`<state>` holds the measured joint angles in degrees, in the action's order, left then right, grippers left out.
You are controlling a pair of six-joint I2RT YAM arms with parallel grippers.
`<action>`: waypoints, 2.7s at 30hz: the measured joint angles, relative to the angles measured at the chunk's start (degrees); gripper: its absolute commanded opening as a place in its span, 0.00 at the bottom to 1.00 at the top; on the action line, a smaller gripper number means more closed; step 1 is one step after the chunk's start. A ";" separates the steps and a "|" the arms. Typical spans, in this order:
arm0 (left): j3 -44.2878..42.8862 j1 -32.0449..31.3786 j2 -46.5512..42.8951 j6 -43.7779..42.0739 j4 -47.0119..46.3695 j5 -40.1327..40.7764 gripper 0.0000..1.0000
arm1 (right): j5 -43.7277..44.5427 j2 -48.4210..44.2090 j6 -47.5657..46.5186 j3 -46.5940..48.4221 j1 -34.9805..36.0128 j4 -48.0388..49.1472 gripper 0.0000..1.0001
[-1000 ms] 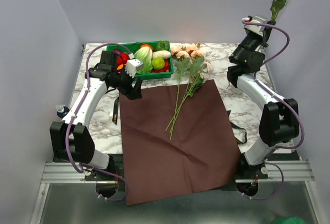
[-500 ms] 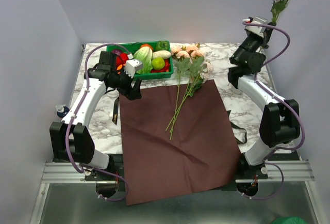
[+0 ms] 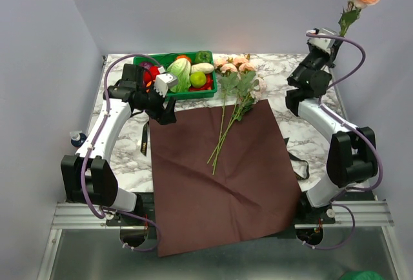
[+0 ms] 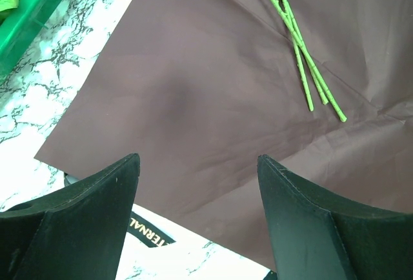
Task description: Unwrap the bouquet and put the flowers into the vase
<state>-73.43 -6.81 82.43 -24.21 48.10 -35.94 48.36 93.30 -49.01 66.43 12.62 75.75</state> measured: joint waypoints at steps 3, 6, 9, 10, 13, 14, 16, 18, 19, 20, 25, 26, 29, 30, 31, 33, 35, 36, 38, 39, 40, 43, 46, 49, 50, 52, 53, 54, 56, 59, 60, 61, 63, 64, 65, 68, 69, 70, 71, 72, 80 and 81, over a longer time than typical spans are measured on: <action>0.00 0.04 -0.15 0.00 -0.02 -0.11 0.82 | 1.01 -1.29 2.16 -1.79 0.00 0.00 0.17; 0.00 0.07 -0.46 0.00 0.00 -0.17 0.82 | 1.81 -3.10 4.79 -3.58 0.02 -0.70 0.60; 0.00 0.07 -0.81 0.02 0.00 -0.28 0.82 | 1.97 -5.27 8.26 -4.02 0.13 -5.03 0.79; 0.00 0.07 -0.92 0.02 0.02 -0.35 0.82 | 1.90 -6.43 10.12 -4.04 0.17 -8.02 0.82; 0.02 0.07 -1.25 0.04 0.02 -0.50 0.82 | 1.33 -9.73 16.28 -3.69 0.44 -17.40 0.89; 0.11 0.07 -1.44 0.04 0.02 -0.55 0.82 | 1.18 -10.73 18.38 -3.41 0.61 -20.87 0.89; 0.37 0.07 -2.08 0.04 0.02 -0.66 0.82 | 0.48 -12.41 22.08 -2.95 1.29 -26.49 0.89; 0.63 0.07 -2.75 0.07 0.02 -0.72 0.82 | 0.02 -14.14 25.20 -2.97 3.19 -31.78 0.89; 0.72 0.07 -3.10 0.07 0.02 -0.74 0.82 | -0.15 -14.82 26.67 -2.97 4.42 -33.97 0.89; 0.74 0.07 -3.43 0.07 0.04 -0.76 0.82 | -0.28 -15.47 27.80 -2.99 5.81 -36.17 0.89; 0.81 0.07 -4.55 0.07 0.04 -0.76 0.82 | -1.27 -18.84 34.16 -3.89 13.64 -47.32 0.87; 0.83 0.07 -4.70 0.07 0.04 -0.76 0.82 | -1.27 -19.30 35.58 -3.91 15.47 -49.77 0.87; 0.98 0.07 -5.18 0.07 0.02 -0.79 0.82 | -1.20 -19.87 41.18 -3.93 20.44 -57.75 0.87; 1.14 0.07 -5.40 0.07 0.04 -0.79 0.82 | -1.20 -19.87 43.45 -4.09 21.86 -60.17 0.87; 1.20 0.07 -5.51 0.09 0.09 -0.79 0.82 | -1.25 -19.87 45.57 -4.48 23.17 -62.77 0.87; 1.25 0.07 -5.60 0.09 0.09 -0.76 0.82 | -1.31 -19.87 50.23 -5.86 25.81 -67.04 0.87; 1.25 0.07 -5.68 0.09 0.09 -0.79 0.82 | -1.27 -19.45 54.03 -7.45 28.06 -70.66 0.87; 1.25 0.07 -5.73 0.09 0.09 -0.76 0.82 | -1.29 -18.71 55.69 -7.69 29.11 -72.46 0.87; 1.25 0.07 -5.92 0.22 0.11 -0.79 0.82 | -1.90 -15.52 58.93 -6.82 30.75 -75.60 0.86; 1.25 0.07 -6.03 0.26 0.11 -0.76 0.82 | -2.71 -13.33 60.48 -5.79 31.26 -77.24 0.85; 1.25 0.07 -6.16 0.31 0.11 -0.79 0.82 | -3.72 -10.97 61.92 -4.48 31.74 -79.17 0.85; 1.60 0.07 -6.67 0.48 0.02 -0.79 0.82 | -7.43 -3.48 65.13 -0.42 32.04 -82.55 0.85; 2.05 0.07 -7.02 0.50 0.07 -0.76 0.82 | -11.10 4.66 67.14 5.09 32.00 -85.57 0.85; 2.10 0.07 -7.02 0.57 0.04 -0.76 0.82 | -14.84 13.05 68.96 12.52 31.26 -89.33 0.83; 2.10 0.07 -7.02 0.61 0.04 -0.76 0.82 | -16.17 15.65 69.51 14.69 30.88 -90.01 0.83; 2.10 0.07 -7.02 0.70 0.02 -0.76 0.82 | -18.36 20.11 70.38 18.49 29.88 -92.17 0.81; 2.10 0.07 -7.02 0.72 0.00 -0.76 0.82 | -19.32 21.97 70.69 20.06 29.20 -93.02 0.80; 2.10 0.07 -7.02 0.72 0.00 -0.76 0.82 | -20.26 23.71 71.08 21.57 28.46 -94.03 0.80; 2.10 0.07 -7.02 0.70 -0.02 -0.76 0.82 | -21.64 26.84 71.47 24.79 26.95 -96.59 0.78; 2.10 0.07 -6.99 0.70 -0.11 -0.76 0.82 | -23.23 31.23 71.56 30.23 25.27 -99.27 0.73; 2.10 0.07 -6.99 0.70 -0.13 -0.76 0.82 | -23.69 32.39 71.54 31.61 24.70 -99.78 0.72; 2.10 0.07 -6.99 0.70 -0.17 -0.76 0.82 | -24.13 33.31 71.54 32.76 24.22 -100.35 0.68; 2.10 0.07 -6.99 0.70 -0.22 -0.76 0.82 | -25.27 34.93 71.49 34.97 23.43 -101.53 0.65; 2.10 0.07 -6.97 0.68 -0.24 -0.76 0.82 | -25.75 35.65 71.47 35.93 23.19 -101.90 0.61; 2.10 0.07 -6.88 0.70 -0.26 -0.76 0.82 | -26.29 36.39 71.47 36.92 22.99 -102.40 0.58; 2.10 0.07 -6.43 0.68 -0.39 -0.76 0.82 | -27.63 38.75 71.45 39.76 22.71 -102.92 0.45; 2.10 0.07 -6.21 0.68 -0.44 -0.76 0.82 | -28.06 39.34 71.43 40.35 22.67 -103.21 0.44; 2.10 0.07 -5.92 0.68 -0.42 -0.76 0.82 | -28.41 39.85 71.45 40.74 22.67 -103.43 0.44; 2.10 0.07 -5.62 0.68 -0.42 -0.76 0.82 | -28.68 40.22 71.47 41.03 22.64 -103.80 0.44; 2.10 0.07 -5.42 0.66 -0.42 -0.76 0.82 | -28.87 40.54 71.49 41.22 22.60 -104.04 0.44; 2.01 0.07 -4.92 0.63 -0.28 -0.76 0.82 | -30.95 40.87 71.71 42.71 22.51 -107.03 0.33; 1.97 0.07 -4.92 0.63 -0.20 -0.76 0.82 | -31.17 40.87 71.73 42.82 22.51 -107.30 0.27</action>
<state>-71.46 -6.74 77.52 -23.57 47.90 -36.71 17.19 134.17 22.72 109.25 35.14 -31.55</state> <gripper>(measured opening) 0.818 0.398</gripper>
